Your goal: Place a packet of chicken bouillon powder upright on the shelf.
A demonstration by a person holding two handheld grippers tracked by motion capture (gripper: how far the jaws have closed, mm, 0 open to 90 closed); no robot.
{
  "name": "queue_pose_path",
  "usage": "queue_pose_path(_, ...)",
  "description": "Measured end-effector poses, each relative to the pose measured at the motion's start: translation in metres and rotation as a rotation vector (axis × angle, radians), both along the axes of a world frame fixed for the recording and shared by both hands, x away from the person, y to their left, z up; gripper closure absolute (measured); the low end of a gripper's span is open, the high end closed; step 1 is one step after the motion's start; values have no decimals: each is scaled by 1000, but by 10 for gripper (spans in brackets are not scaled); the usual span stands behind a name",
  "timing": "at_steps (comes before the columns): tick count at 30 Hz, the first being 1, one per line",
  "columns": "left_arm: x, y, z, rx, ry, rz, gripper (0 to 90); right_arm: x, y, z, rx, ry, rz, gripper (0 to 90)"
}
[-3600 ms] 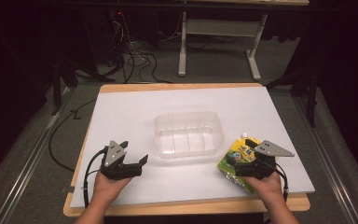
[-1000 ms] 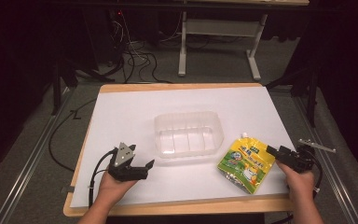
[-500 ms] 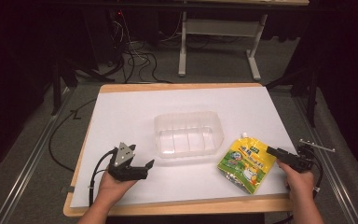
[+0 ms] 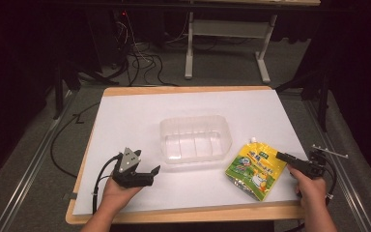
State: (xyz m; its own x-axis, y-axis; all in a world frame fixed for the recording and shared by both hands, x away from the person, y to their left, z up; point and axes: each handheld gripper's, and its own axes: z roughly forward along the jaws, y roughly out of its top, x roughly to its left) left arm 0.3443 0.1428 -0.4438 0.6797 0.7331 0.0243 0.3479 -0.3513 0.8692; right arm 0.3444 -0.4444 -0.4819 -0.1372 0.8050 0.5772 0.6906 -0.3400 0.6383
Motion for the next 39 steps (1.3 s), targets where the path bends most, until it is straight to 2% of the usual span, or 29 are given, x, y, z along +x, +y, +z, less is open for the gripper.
queue_pose_path(7,0,0,0,2,-1,0,126,-2,0,2,41,-24,4,463)
queue_pose_path(11,1,0,0,2,1,-2,127,-5,3,7,50,-62,28,488)
queue_pose_path(12,1,0,0,2,1,-2,127,-5,7,11,47,-77,47,492)
queue_pose_path(15,1,0,0,2,2,-3,127,-5,12,13,31,-78,65,499)
queue_pose_path(25,0,-1,-1,5,-1,-5,129,-2,17,8,-2,-37,75,503)
queue_pose_path(31,0,-1,0,5,-2,-6,131,3,16,-2,-2,48,76,498)
queue_pose_path(39,0,-1,0,5,-3,-7,133,5,20,-2,-38,60,101,622)
